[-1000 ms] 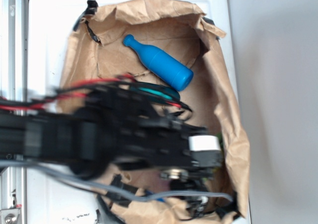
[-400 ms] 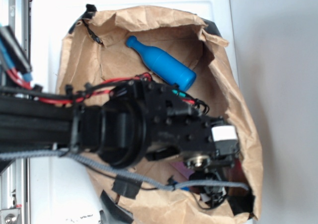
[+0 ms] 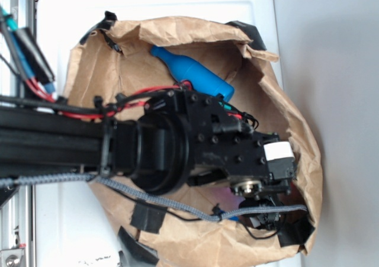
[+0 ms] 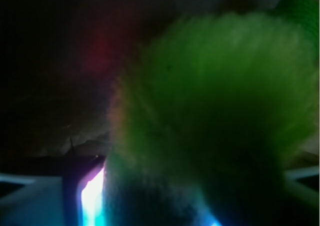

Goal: Grab the green animal.

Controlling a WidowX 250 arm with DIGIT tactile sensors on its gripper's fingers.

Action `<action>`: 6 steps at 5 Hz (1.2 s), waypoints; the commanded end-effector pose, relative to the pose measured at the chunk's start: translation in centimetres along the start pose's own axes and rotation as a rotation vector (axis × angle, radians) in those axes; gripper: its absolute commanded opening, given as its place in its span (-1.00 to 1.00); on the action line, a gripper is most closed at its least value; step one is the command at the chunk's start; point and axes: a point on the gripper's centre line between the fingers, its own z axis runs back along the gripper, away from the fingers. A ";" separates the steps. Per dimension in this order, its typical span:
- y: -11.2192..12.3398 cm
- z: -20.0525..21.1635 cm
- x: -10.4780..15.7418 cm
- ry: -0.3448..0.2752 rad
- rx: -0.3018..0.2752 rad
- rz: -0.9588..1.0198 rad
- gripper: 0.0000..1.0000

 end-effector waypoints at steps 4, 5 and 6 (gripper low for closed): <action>7.2 16.3 1.3 0.037 0.117 -0.098 -1.00; 7.0 17.1 1.0 0.058 0.161 -0.141 -1.00; 6.8 16.6 0.8 0.014 0.234 -0.166 -1.00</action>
